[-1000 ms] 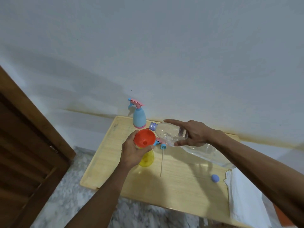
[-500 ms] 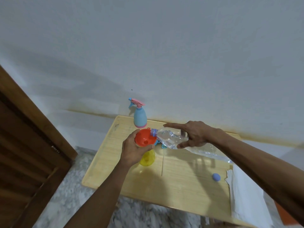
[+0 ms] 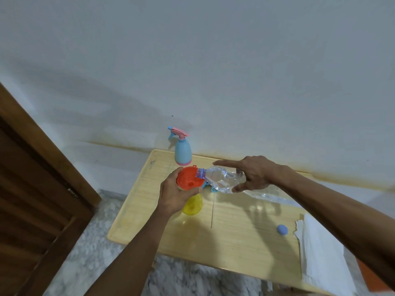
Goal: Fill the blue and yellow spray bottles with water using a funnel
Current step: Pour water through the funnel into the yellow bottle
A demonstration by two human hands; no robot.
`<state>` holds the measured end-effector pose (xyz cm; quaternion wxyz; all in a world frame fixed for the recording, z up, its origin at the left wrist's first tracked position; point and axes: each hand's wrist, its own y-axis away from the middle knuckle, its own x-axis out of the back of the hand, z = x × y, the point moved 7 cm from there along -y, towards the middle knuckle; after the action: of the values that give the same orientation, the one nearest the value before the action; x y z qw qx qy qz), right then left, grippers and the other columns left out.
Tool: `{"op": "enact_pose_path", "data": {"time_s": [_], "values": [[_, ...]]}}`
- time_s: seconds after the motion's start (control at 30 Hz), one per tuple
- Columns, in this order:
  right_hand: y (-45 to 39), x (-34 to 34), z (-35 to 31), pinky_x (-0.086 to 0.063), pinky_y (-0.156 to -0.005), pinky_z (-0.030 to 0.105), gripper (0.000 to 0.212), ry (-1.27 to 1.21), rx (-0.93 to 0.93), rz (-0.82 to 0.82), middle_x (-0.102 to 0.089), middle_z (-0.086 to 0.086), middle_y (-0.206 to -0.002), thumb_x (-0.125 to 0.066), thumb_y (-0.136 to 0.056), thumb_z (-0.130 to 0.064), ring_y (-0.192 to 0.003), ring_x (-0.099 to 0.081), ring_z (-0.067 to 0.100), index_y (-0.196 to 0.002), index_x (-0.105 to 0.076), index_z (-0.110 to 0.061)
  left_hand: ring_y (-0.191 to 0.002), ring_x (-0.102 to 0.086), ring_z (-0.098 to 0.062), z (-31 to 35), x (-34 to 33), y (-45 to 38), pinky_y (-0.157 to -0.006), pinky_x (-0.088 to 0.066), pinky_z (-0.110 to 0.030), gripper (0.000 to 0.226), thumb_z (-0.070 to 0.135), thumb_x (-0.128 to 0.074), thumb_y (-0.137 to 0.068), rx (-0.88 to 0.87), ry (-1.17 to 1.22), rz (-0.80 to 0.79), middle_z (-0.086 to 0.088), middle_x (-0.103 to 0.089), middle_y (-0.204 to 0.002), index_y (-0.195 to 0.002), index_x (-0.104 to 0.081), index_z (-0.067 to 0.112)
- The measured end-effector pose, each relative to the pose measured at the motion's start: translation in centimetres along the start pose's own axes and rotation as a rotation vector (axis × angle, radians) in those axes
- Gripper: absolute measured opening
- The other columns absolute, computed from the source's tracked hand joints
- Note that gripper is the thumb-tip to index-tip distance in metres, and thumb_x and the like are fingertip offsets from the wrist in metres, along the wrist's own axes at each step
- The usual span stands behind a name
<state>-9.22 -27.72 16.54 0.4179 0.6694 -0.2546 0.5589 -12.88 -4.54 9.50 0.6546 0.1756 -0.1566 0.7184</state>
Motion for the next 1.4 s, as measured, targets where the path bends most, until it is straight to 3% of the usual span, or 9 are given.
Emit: {"op": "enact_pose_path", "data": {"time_s": [0.5, 0.77, 0.87, 1.0, 1.13, 1.27, 1.4], "values": [[0.0, 0.1, 0.2, -0.050, -0.082, 0.036, 0.092, 0.033, 0.007, -0.011, -0.069, -0.006, -0.117, -0.067, -0.083, -0.063, -0.108, -0.063, 0.025, -0.149, -0.003, -0.064, -0.112, -0.058, -0.015, -0.4, -0.1, -0.4, -0.093, -0.053, -0.031, 0.096, 0.049, -0.091, -0.060, 0.018, -0.014, -0.011, 0.006, -0.060, -0.123, -0.141, -0.047, 0.024], [0.2, -0.4, 0.4, -0.049, -0.080, 0.035, 0.092, 0.001, 0.004, 0.008, -0.069, -0.006, -0.115, -0.067, -0.082, -0.064, -0.103, -0.065, 0.025, -0.147, -0.002, -0.067, -0.098, -0.059, -0.005, 0.3, 0.1, -0.1, -0.073, -0.043, -0.008, 0.083, 0.041, -0.093, -0.062, 0.003, 0.021, -0.014, 0.013, -0.061, -0.109, -0.133, -0.052, 0.028], [0.5, -0.6, 0.4, -0.049, -0.079, 0.033, 0.093, -0.060, -0.010, 0.038, -0.068, -0.005, -0.117, -0.067, -0.083, -0.065, -0.090, -0.061, 0.020, -0.147, -0.001, -0.067, -0.100, -0.061, -0.007, 0.2, 0.2, -0.1, -0.071, -0.042, -0.006, 0.081, 0.042, -0.093, -0.061, -0.002, 0.017, -0.016, 0.011, -0.063, -0.111, -0.131, -0.053, 0.030], [1.3, -0.9, 0.3, -0.050, -0.080, 0.031, 0.094, -0.243, -0.017, 0.157, -0.070, -0.005, -0.116, -0.069, -0.080, -0.068, -0.091, -0.065, 0.017, -0.146, -0.002, -0.069, -0.106, -0.060, -0.012, -0.1, 0.1, -0.2, -0.079, -0.047, -0.016, 0.088, 0.042, -0.093, -0.060, 0.001, 0.009, -0.017, 0.008, -0.063, -0.117, -0.136, -0.051, 0.027], [2.5, -1.3, -0.3, -0.056, -0.085, 0.035, 0.095, -0.487, -0.027, 0.315, -0.070, -0.010, -0.107, -0.074, -0.078, -0.066, -0.089, -0.069, 0.007, -0.145, -0.007, -0.071, -0.106, -0.059, -0.012, -0.2, 0.2, -0.2, -0.076, -0.042, -0.011, 0.085, 0.039, -0.094, -0.060, -0.008, -0.010, 0.003, 0.008, -0.063, -0.116, -0.134, -0.053, 0.027], [4.2, -2.2, -0.2, -0.058, -0.080, 0.033, 0.097, -0.686, -0.102, 0.519, -0.067, -0.014, -0.102, -0.080, -0.075, -0.060, -0.086, -0.070, 0.003, -0.148, -0.017, -0.065, -0.110, -0.058, -0.015, -0.6, 0.1, -0.4, -0.086, -0.044, -0.022, 0.091, 0.040, -0.094, -0.059, 0.018, 0.005, -0.009, 0.006, -0.062, -0.120, -0.138, -0.051, 0.025], [6.5, -3.3, 0.4, -0.057, -0.083, 0.030, 0.098, -0.867, -0.208, 0.758, -0.068, -0.007, -0.103, -0.085, -0.074, -0.049, -0.088, -0.071, 0.005, -0.149, -0.022, -0.061, -0.108, -0.058, -0.015, -0.5, 0.0, -0.2, -0.081, -0.043, -0.020, 0.090, 0.041, -0.094, -0.059, 0.011, 0.004, -0.015, 0.006, -0.062, -0.118, -0.137, -0.052, 0.024]]}}
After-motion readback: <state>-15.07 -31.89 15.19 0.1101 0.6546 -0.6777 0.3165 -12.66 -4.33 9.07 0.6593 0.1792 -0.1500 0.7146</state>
